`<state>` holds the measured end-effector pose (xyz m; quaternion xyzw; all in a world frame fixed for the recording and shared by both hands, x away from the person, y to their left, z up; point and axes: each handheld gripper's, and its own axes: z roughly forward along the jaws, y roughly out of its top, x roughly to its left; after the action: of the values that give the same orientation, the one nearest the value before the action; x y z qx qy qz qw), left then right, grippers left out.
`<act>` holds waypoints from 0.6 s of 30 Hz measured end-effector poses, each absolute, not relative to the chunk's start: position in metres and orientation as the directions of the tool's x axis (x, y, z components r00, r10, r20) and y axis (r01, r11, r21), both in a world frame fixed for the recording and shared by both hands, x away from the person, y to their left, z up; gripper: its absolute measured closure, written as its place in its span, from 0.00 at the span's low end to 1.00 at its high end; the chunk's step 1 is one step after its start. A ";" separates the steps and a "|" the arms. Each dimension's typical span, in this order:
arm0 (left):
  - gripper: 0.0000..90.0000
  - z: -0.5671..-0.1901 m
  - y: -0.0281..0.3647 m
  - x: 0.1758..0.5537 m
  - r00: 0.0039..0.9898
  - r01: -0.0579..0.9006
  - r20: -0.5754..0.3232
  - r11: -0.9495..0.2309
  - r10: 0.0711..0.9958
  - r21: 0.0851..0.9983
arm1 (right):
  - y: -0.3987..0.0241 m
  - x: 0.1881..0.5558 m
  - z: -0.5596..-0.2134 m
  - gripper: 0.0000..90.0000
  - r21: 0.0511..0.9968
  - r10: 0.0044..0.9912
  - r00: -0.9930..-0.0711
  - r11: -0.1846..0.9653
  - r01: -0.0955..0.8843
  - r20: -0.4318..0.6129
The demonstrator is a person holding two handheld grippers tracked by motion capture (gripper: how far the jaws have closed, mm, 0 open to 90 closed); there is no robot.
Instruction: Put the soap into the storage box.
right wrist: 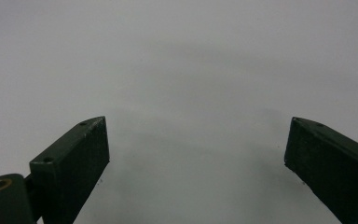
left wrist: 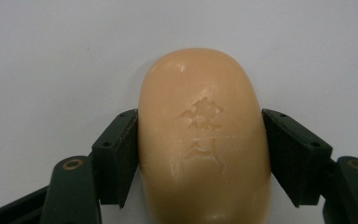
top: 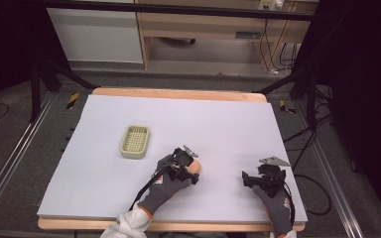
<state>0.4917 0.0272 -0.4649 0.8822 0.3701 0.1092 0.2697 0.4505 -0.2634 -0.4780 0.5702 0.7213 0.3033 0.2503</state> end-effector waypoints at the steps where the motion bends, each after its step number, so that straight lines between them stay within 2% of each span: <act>1: 0.34 -0.465 0.027 0.492 0.702 0.594 -0.007 -0.580 0.712 0.557 | -0.263 0.451 -0.478 0.08 0.723 0.974 -0.225 0.166 0.671 -0.015; 18: 0.35 -0.445 0.044 0.485 0.717 0.561 -0.004 -0.573 0.697 0.597 | -0.264 0.451 -0.478 0.08 0.722 0.974 -0.225 0.168 0.671 -0.017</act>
<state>0.4849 0.0436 -0.4453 0.8793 0.3577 0.1163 0.2920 0.4506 -0.2643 -0.4779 0.5698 0.7219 0.3024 0.2503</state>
